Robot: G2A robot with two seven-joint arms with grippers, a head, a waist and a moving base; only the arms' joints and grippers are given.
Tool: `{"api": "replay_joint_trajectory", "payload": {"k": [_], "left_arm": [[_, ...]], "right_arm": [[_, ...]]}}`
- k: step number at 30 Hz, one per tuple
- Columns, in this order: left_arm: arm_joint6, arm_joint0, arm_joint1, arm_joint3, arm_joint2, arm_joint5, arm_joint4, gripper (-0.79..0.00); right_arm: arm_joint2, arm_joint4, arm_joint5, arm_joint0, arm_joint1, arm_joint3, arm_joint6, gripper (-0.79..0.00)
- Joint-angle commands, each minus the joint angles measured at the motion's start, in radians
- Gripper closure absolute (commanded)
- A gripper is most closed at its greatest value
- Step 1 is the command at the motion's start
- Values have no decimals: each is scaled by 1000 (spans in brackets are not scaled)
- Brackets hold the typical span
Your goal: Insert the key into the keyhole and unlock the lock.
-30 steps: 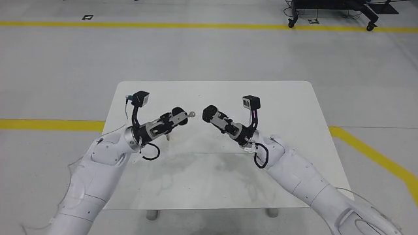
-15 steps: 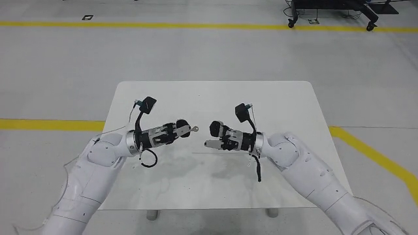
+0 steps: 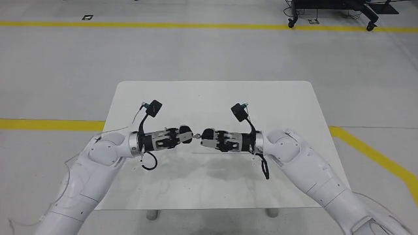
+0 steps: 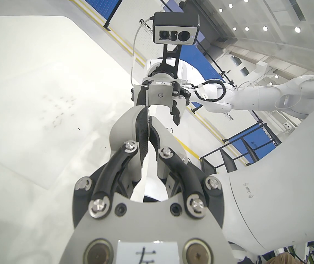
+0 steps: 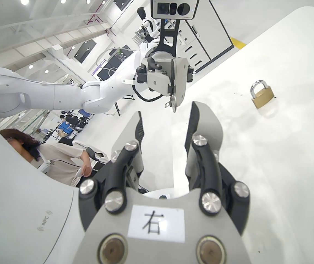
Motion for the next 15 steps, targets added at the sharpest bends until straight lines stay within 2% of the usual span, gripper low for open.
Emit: {"api": "replay_joint_trajectory", "payload": {"k": [1,4,13,15], "left_arm": [[5,-3,4,3,8,-5,-4,0],[10,-8,9,6,24,-10,-3,0],[26,-26,20,15,65,-25,-4,0],[30,-28,23,17,72,-29,-5,0]], "right_arm": [[-10,15,-4,7,-4,10,12,-243],[-24,42,-7,19,-10,26,25,-234],[-52,88,-15,51,-28,76,44,-120],[-55,89,-15,55,-31,82,46,-117]]}}
